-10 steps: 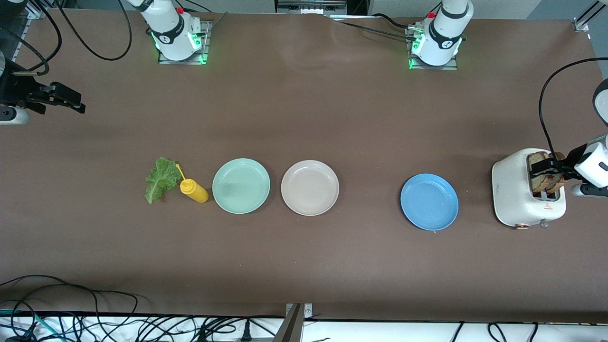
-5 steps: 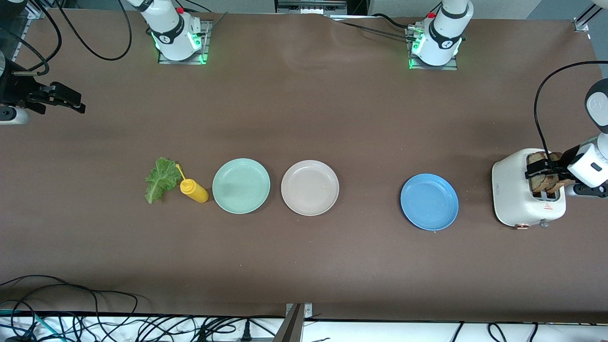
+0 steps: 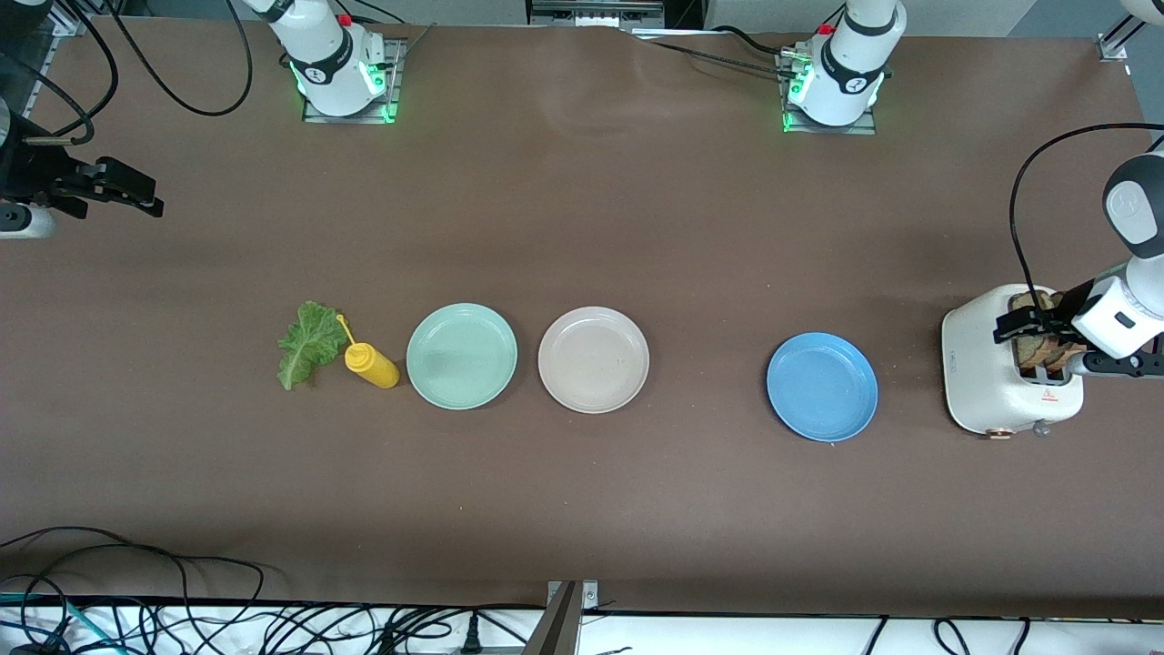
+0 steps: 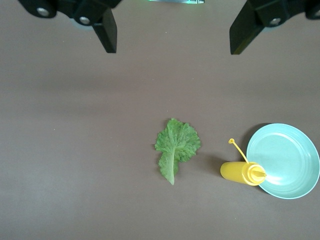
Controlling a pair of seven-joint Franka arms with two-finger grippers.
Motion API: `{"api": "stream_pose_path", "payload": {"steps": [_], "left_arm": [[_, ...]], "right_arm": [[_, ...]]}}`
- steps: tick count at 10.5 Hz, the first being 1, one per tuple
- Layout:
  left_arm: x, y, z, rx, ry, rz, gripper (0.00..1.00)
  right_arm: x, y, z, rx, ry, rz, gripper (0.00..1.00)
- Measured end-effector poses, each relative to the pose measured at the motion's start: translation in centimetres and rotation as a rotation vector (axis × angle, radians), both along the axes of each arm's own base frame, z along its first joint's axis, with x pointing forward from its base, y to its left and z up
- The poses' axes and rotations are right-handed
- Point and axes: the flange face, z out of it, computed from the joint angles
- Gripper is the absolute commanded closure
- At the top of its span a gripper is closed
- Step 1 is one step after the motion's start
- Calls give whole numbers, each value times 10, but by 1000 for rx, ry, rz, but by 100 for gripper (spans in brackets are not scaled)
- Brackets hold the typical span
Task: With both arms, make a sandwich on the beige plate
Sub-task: 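Close the left gripper on the bread slice and lift it out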
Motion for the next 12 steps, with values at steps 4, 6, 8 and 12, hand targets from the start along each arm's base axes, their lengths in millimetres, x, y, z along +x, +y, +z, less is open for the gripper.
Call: {"api": "stream_pose_path", "payload": {"steps": [4, 6, 8, 12], "left_arm": [[-8, 23, -3, -4, 5, -72, 68], [-12, 37, -3, -3, 6, -109, 90], [-13, 41, -3, -2, 6, -122, 100], [-12, 36, -1, -5, 2, -119, 100]], "right_arm": [[0, 0, 0, 0, 0, 0, 0], [0, 0, 0, 0, 0, 0, 0], [0, 0, 0, 0, 0, 0, 0], [0, 0, 0, 0, 0, 0, 0]]}}
